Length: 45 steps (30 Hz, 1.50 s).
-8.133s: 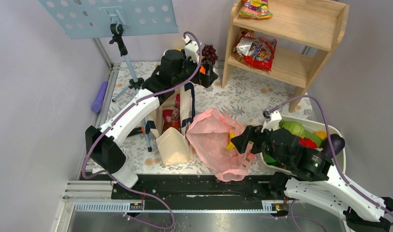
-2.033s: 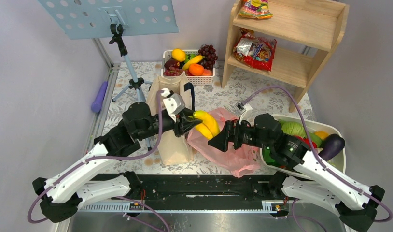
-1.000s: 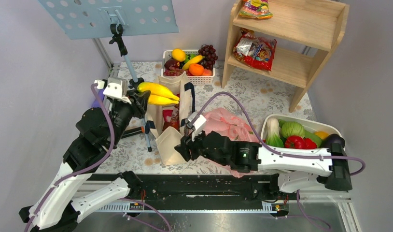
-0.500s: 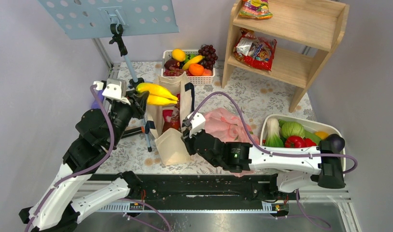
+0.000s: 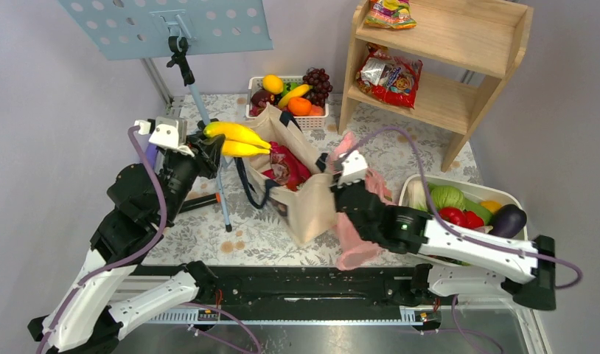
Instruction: Untie the knot of the grocery bags and take out the mixed food
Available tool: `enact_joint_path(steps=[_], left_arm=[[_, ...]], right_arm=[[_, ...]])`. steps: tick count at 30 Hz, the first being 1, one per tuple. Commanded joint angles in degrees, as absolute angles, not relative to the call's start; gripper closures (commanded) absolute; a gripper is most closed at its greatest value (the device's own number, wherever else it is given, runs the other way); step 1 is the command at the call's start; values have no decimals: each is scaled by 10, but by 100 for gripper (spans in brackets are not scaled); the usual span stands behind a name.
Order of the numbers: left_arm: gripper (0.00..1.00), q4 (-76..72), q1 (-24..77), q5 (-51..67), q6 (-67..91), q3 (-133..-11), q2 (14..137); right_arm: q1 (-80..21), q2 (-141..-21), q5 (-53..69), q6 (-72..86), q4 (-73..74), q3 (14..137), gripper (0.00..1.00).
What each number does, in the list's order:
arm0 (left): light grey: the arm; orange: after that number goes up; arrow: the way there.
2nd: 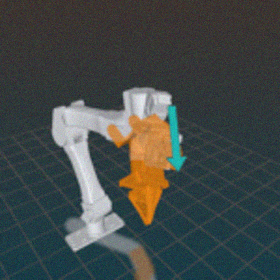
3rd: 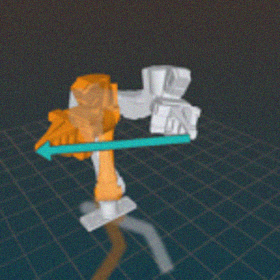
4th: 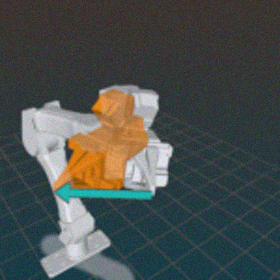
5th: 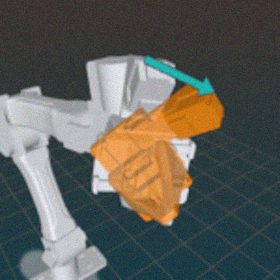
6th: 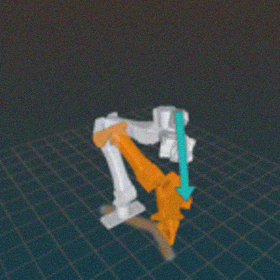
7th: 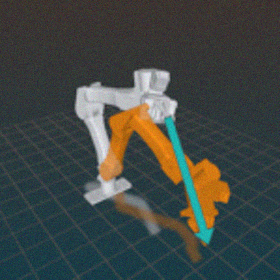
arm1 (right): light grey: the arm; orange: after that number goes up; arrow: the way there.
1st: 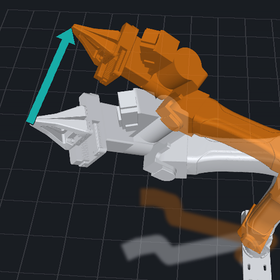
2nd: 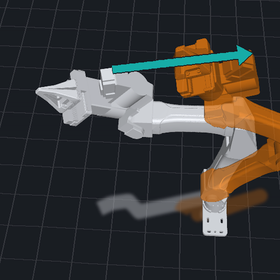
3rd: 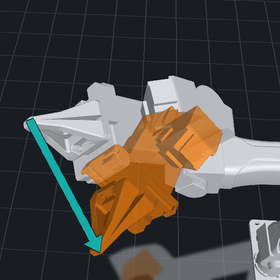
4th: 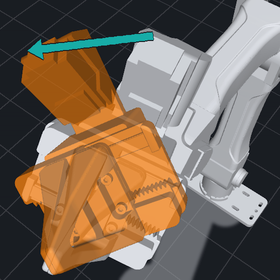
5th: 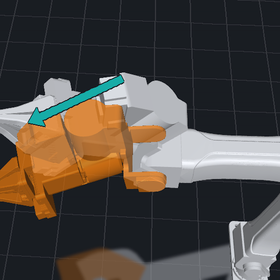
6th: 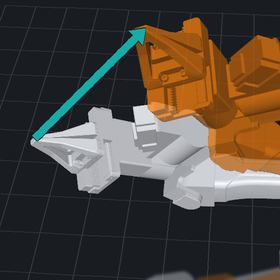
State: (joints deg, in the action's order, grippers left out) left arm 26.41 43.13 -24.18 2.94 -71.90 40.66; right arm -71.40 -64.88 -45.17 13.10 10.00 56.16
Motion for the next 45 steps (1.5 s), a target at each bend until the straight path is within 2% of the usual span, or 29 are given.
enact_joint_path(steps=[1, 11, 20, 25, 30, 45], left_arm=[[100, 238, 427, -221, 29, -742, 441], [100, 147, 363, -189, 87, -719, 540], [100, -125, 321, -301, 37, -632, 605], [100, -266, 308, -274, -53, -607, 672], [100, -296, 295, -199, -101, -637, 776], [100, -358, 249, -189, -266, -801, 1040]], right_arm=[[-665, -537, -534, 135, 137, 522, 100], [-621, -398, -631, 177, 252, 464, 100], [-620, -344, -618, 221, 292, 436, 100], [-620, -339, -613, 234, 293, 422, 100], [-620, -339, -608, 236, 293, 424, 100], [-620, -328, -585, 235, 293, 431, 100]])
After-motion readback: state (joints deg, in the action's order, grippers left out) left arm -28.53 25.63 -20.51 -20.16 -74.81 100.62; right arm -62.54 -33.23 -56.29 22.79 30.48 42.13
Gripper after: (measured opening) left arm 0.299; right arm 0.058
